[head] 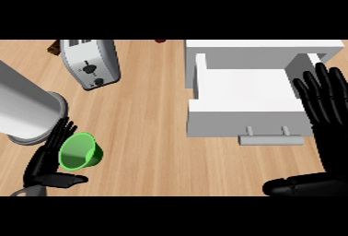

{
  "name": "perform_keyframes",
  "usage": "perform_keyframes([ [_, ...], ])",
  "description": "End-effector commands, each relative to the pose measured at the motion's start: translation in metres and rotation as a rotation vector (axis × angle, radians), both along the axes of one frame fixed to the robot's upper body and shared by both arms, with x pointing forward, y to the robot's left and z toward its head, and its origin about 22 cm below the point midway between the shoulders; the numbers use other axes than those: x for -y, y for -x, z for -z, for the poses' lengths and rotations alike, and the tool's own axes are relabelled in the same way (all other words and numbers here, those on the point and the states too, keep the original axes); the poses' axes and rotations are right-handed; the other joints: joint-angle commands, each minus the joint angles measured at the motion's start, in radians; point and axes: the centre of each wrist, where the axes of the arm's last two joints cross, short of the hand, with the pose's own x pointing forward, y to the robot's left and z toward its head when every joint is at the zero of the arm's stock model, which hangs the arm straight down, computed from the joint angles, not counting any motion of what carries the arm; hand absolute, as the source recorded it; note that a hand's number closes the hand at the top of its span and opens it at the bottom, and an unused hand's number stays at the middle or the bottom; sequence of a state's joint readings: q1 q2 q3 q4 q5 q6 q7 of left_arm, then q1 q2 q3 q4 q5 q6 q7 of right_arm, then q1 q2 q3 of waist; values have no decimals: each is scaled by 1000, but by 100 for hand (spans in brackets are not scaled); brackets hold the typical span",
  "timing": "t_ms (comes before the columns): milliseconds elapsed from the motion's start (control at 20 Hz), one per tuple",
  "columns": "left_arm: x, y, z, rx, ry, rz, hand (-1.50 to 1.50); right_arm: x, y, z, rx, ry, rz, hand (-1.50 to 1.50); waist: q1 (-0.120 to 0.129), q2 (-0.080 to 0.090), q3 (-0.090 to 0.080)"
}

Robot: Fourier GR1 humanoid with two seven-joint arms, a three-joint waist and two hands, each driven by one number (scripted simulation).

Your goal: Pick up the cup, place it into the drawer and close the drawer

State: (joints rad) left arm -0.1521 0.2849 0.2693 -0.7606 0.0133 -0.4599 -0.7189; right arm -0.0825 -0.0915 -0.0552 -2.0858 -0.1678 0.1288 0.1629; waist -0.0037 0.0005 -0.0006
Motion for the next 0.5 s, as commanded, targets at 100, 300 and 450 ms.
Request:
perform_keyframes([
  [100, 6, -6, 17, 37, 24, 36, -150, 5, -6, -2, 15, 1, 2, -150, -2, 1, 0],
  [300, -13, -10, 11, 52, 42, 39, -150, 2, 5, -7, 11, 2, 7, -150, -7, 2, -1],
  [450, -12, -8, 11, 47, 61, 73, -150, -25, 13, 5, 32, -11, 6, -150, -4, 1, -1],
])
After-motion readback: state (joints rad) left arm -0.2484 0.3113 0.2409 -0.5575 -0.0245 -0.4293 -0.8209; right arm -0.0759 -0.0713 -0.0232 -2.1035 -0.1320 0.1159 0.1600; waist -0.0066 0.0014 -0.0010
